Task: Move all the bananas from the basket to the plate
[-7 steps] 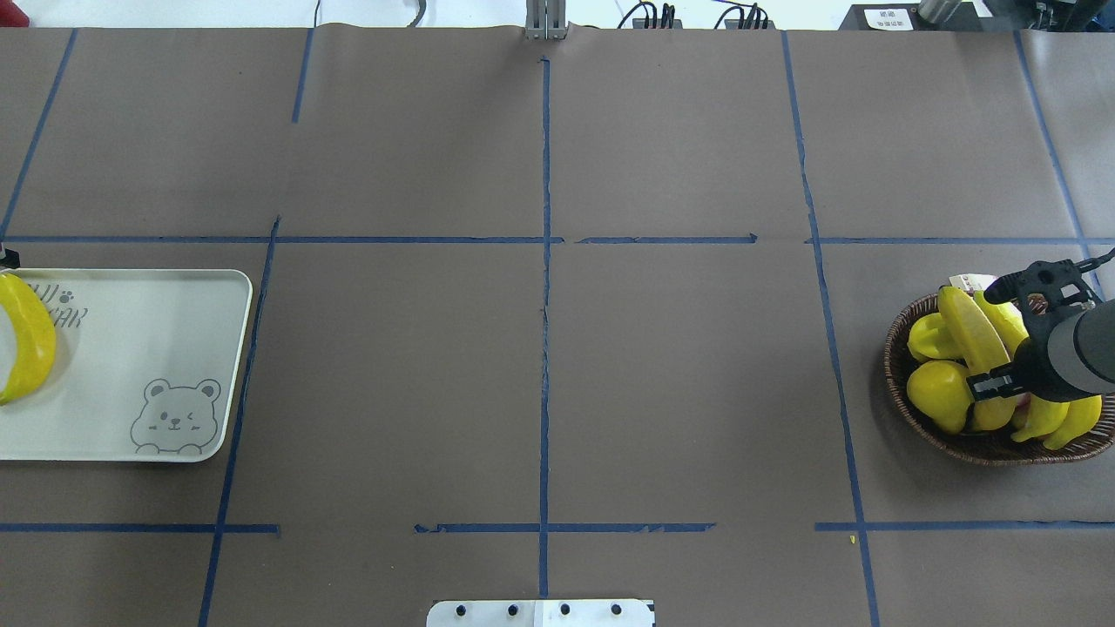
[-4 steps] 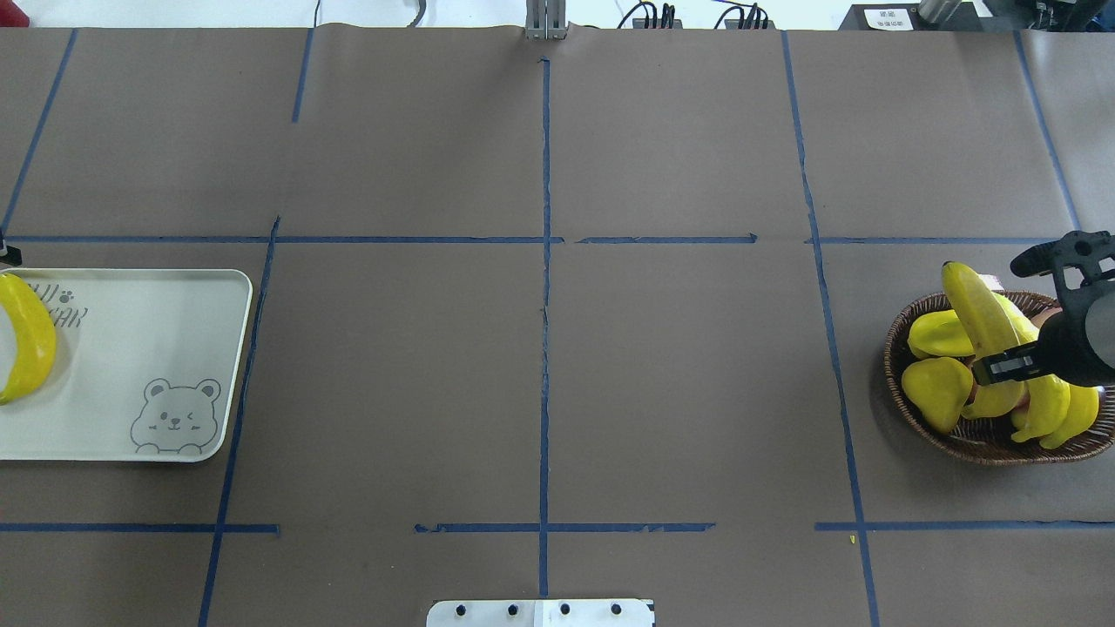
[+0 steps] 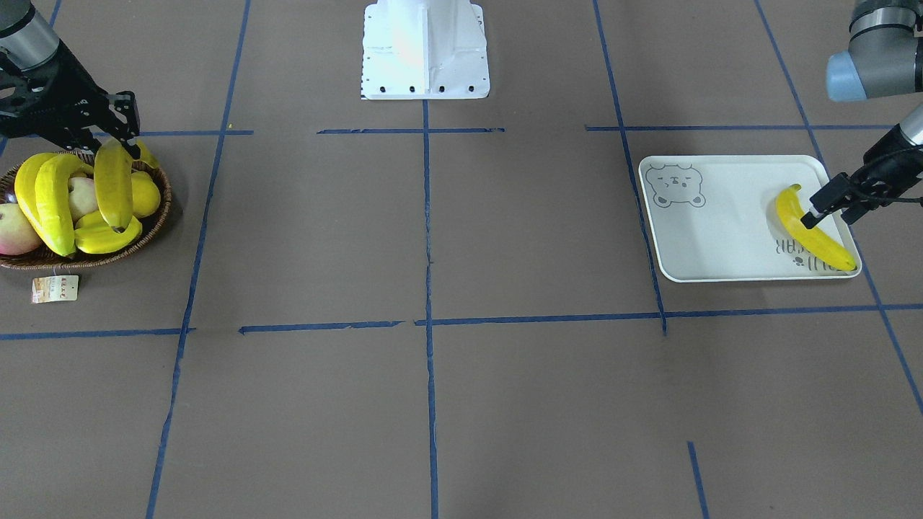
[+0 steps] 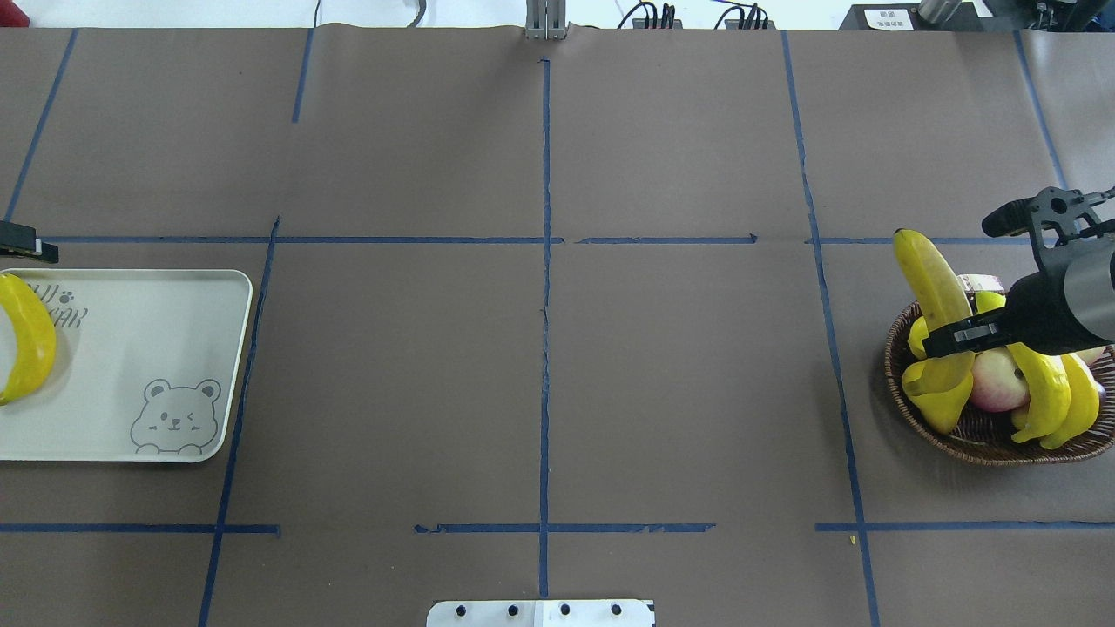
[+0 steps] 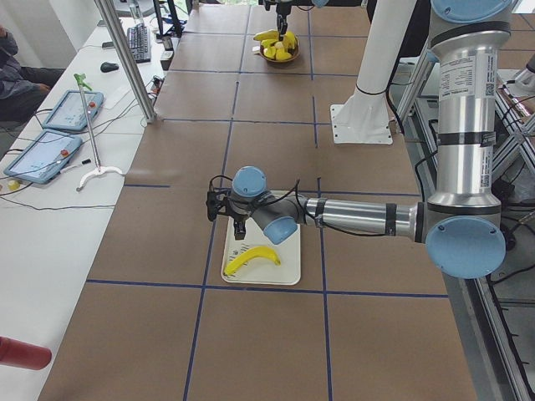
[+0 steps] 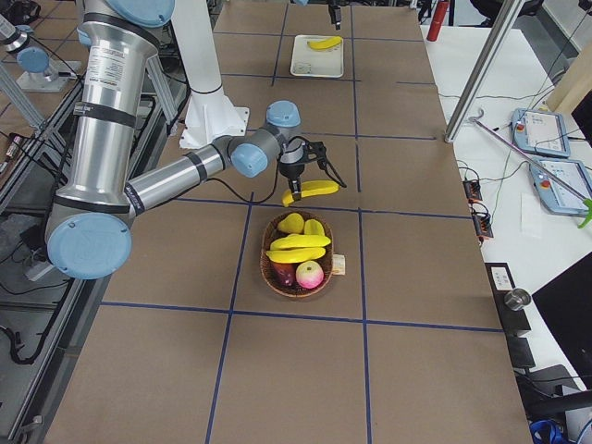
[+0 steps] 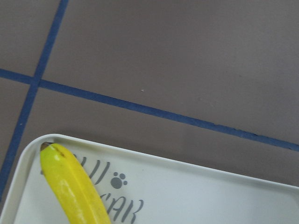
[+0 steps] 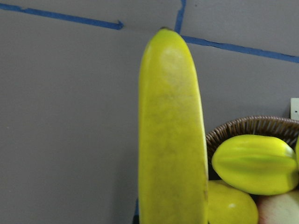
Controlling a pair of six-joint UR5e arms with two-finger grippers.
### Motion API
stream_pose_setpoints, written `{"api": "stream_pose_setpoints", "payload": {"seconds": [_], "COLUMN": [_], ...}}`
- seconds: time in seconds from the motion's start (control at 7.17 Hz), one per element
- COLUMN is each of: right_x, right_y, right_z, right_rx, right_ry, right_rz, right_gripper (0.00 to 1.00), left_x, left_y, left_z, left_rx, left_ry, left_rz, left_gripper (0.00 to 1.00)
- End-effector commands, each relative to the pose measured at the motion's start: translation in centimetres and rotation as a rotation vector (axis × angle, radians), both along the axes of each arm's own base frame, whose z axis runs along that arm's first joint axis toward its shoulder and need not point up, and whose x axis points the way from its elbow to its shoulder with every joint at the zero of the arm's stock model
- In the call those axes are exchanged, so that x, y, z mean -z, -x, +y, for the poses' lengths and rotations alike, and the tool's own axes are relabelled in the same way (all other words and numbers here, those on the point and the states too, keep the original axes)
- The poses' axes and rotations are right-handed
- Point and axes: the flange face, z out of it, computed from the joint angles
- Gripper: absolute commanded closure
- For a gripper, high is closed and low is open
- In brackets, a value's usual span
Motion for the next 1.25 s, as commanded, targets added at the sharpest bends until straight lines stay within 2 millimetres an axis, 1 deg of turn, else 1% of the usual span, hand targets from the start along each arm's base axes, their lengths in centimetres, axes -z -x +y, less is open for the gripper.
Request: {"api": "stream_pose_setpoints", "payload": {"seconds": [0.0,0.14,0.28,0.42,0.56,0.7,0.84,0.98,1.12], "right_x": [4.3,6.5,7.8,7.9,8.9,10.5,12.7,14.6,16.8], "right_y": [3.4,6.1,8.2,10.4,13.5,16.2,19.3,22.6,25.1], "right_z": [-1.3,-0.4,0.0,0.8,1.8,2.7,4.2,6.4,7.0], "right_rx": [-0.027,-0.034,-0.055,-0.066,-0.1,-0.111,-0.115,-0.141,-0.141], "right_ry": [0.02,0.057,0.077,0.065,0.05,0.049,0.037,0.037,0.021], "right_rz": [-0.091,-0.155,-0.242,-0.311,-0.39,-0.458,-0.512,-0.562,-0.597], "right_gripper": [0.93,0.93,0.93,0.93,0.93,0.93,0.92,0.92,0.92], "left_x": [3.6,6.0,7.7,8.8,10.4,13.5,16.6,18.8,22.1], "left_y": [-1.9,-3.7,-6.0,-6.4,-7.7,-9.6,-12.6,-15.0,-16.4], "left_z": [-0.1,-0.9,-0.6,-1.0,-0.6,-0.7,-0.8,-0.5,-1.0], "left_rx": [-0.05,-0.093,-0.134,-0.119,-0.119,-0.109,-0.128,-0.156,-0.154], "left_ry": [-0.063,-0.086,-0.109,-0.092,-0.063,-0.012,0.02,0.035,0.066], "left_rz": [0.116,0.161,0.194,0.221,0.262,0.329,0.374,0.403,0.448], "left_gripper": [0.0,0.0,0.0,0.0,0.0,0.0,0.0,0.0,0.0]}}
